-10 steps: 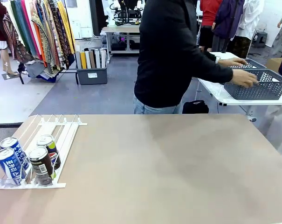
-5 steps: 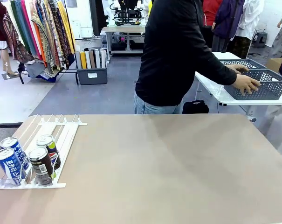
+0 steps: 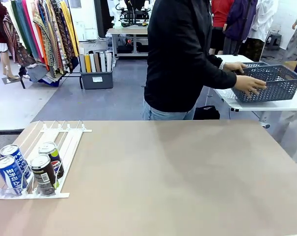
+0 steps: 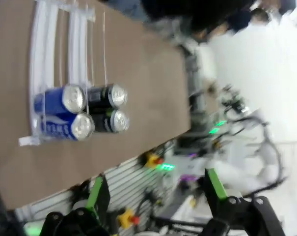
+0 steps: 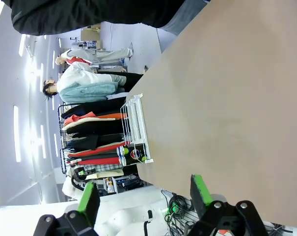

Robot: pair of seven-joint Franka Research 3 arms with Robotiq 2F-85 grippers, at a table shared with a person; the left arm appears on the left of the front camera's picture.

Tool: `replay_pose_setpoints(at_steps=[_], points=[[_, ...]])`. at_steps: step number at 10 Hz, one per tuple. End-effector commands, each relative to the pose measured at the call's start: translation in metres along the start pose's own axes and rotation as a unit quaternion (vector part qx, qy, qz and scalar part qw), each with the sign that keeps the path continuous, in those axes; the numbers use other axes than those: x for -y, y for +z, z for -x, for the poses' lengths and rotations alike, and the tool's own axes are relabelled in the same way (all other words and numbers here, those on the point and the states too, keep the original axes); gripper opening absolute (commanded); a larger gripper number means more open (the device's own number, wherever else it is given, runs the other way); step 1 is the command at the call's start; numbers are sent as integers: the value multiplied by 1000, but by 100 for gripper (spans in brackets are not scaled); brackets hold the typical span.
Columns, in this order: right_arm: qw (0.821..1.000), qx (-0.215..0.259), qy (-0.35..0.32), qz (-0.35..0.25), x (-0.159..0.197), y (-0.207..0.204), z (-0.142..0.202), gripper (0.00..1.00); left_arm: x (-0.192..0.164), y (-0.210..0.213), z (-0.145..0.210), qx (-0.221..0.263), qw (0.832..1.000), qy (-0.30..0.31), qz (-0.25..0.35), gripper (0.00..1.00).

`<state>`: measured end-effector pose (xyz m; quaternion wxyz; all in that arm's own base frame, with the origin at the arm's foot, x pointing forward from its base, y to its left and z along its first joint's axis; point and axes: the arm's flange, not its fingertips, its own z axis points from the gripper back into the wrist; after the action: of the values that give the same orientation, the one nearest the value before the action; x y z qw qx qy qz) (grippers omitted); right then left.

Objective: Retrieve and store the cans from the dispenser.
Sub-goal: Pick up one can from the Automatic Can Dispenser and place it in the middle of the table.

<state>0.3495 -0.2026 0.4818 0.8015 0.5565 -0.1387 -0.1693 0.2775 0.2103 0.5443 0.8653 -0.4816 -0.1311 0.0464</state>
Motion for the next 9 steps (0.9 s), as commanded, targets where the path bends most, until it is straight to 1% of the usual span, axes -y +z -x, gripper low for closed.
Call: replay_pose_setpoints(at_steps=[1,2,3,4,5,7,8,9], points=[[1000,-5,3,-1,-1,2,0,100,60,-52,0,-118,981,-69,-141,100],[1000,-5,3,-1,-1,2,0,100,82,-83,-2,-159,964,-90,-196,100],[1000,-5,3,-1,-1,2,0,100,97,-117,-4,-173,946,-104,-255,100],[1000,-5,3,-1,-1,2,0,100,109,-149,-4,-185,929,-120,-299,100],[1000,-5,3,-1,-1,2,0,100,118,-183,-4,-187,910,-127,-346,100],[1000,-5,3,-1,-1,2,0,100,122,-232,4,-216,896,-140,-363,100],[1000,-5,3,-1,-1,2,0,100,120,-251,8,-189,893,-133,-387,100],[1000,-5,3,-1,-1,2,0,100,125,-258,2,-176,907,-113,-367,100]])
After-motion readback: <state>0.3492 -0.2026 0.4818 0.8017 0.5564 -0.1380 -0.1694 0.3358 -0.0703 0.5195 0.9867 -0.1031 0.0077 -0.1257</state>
